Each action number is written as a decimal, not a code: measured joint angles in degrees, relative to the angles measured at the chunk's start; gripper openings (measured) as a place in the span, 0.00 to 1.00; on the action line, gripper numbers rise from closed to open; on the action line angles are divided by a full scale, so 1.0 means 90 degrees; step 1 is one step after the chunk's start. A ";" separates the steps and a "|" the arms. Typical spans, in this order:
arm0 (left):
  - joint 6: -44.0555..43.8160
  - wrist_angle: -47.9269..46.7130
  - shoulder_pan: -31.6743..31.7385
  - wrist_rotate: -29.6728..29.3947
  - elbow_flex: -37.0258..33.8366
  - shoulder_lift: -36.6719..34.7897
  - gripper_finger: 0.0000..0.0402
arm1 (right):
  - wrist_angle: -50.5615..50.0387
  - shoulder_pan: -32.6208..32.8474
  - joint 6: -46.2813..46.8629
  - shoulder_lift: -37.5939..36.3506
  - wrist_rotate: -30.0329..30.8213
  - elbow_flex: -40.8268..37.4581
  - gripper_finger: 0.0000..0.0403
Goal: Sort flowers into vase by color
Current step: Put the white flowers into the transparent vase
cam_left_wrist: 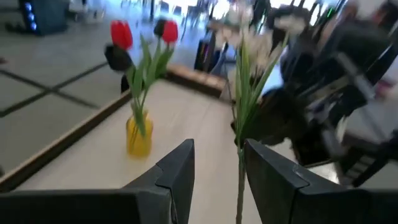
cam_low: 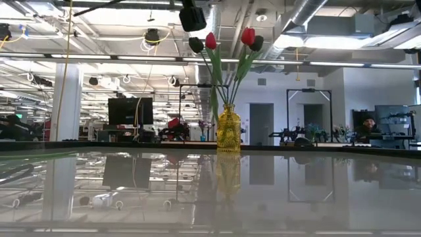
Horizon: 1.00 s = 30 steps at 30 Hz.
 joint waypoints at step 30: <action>0.0645 0.0283 0.2768 0.4452 0.0077 0.2191 0.26 | 0.0040 -0.0146 -0.0482 0.0000 -0.0033 0.0000 0.07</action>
